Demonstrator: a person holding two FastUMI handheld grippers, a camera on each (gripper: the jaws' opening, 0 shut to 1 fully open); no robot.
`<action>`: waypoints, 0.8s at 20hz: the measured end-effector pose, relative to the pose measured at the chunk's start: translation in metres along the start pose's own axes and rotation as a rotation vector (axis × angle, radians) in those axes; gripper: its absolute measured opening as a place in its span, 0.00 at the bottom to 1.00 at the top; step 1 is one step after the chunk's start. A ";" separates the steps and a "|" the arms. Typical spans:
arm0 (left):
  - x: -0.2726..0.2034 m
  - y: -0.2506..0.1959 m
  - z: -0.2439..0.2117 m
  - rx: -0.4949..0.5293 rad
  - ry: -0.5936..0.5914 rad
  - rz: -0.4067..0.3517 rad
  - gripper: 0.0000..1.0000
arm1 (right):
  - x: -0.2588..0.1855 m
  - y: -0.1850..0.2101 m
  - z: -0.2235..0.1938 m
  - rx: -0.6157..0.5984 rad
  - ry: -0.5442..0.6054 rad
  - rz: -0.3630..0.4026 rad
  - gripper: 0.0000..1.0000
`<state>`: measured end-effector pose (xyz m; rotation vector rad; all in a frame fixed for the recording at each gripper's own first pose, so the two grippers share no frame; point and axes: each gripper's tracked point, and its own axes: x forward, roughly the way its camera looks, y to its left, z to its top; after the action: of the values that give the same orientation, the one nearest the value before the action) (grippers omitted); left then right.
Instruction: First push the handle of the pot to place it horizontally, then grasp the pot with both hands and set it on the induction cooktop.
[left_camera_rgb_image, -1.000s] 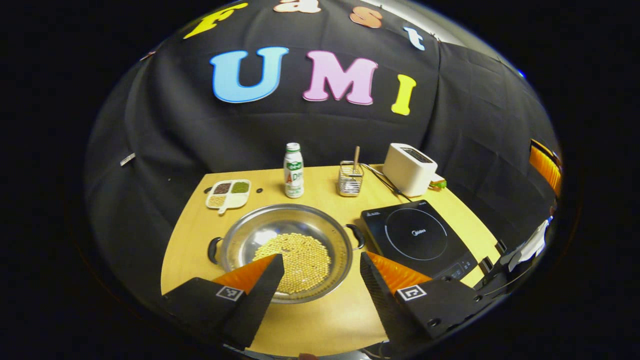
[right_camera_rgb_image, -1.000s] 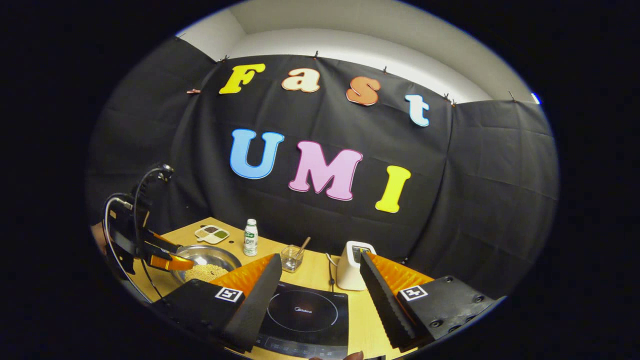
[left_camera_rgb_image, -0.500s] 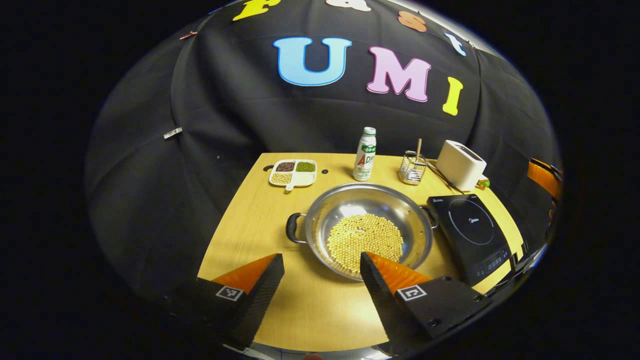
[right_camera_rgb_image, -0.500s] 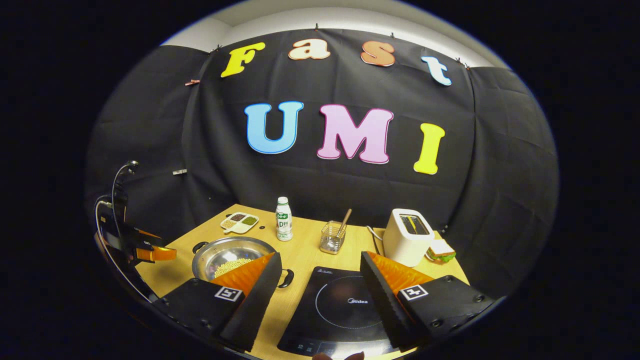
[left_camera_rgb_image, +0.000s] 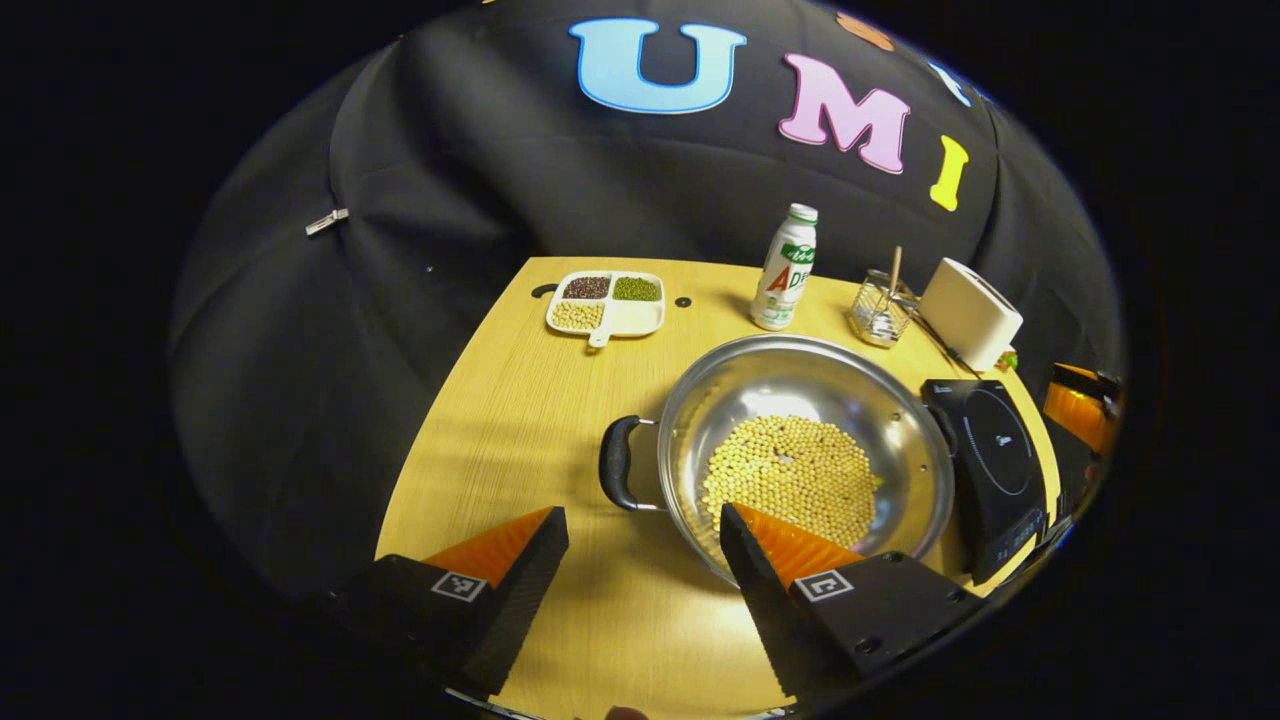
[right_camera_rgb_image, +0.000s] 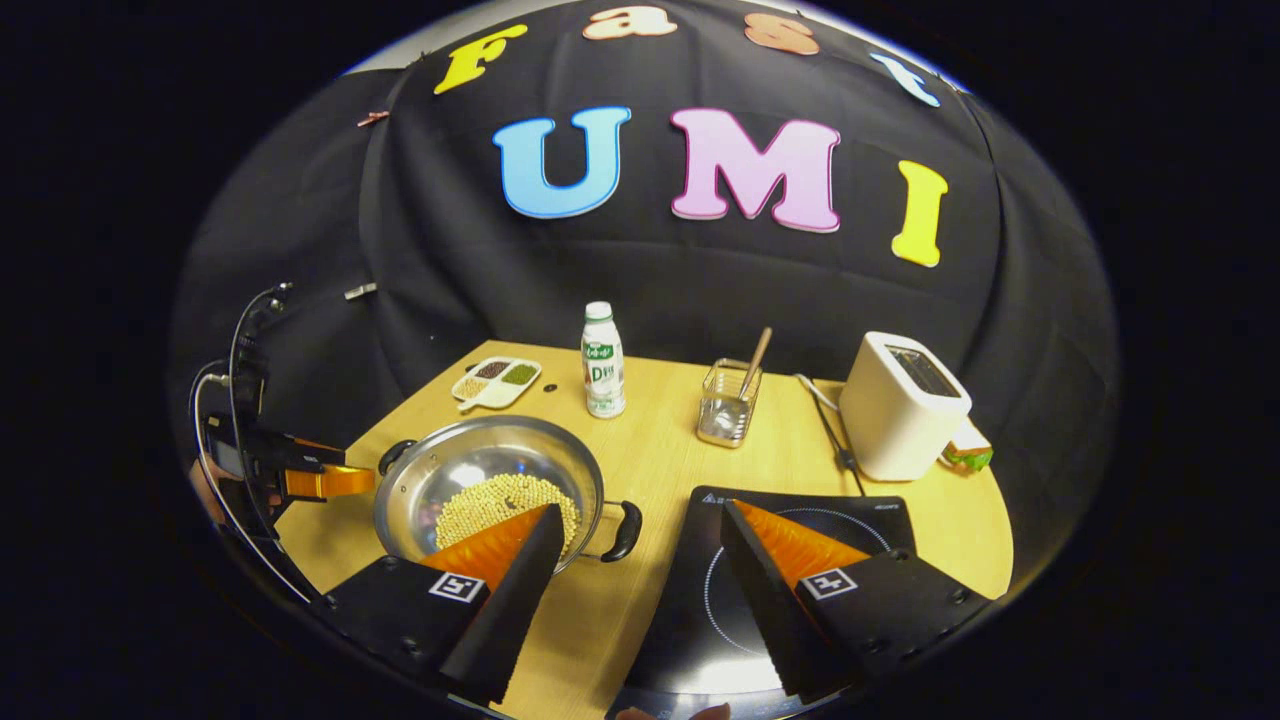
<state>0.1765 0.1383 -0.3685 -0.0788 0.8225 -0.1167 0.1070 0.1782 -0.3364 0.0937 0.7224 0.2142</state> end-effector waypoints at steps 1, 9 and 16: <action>0.011 0.000 0.002 0.017 0.014 0.001 0.96 | 0.010 0.003 -0.008 0.012 0.029 0.003 0.98; 0.082 0.003 0.012 0.100 0.076 0.032 0.95 | 0.083 0.017 -0.050 0.073 0.195 0.027 0.99; 0.102 0.005 0.019 0.115 0.073 0.030 0.93 | 0.129 0.027 -0.081 0.170 0.302 0.024 0.93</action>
<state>0.2596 0.1301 -0.4305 0.0464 0.8875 -0.1391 0.1431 0.2343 -0.4761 0.2351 1.0401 0.1915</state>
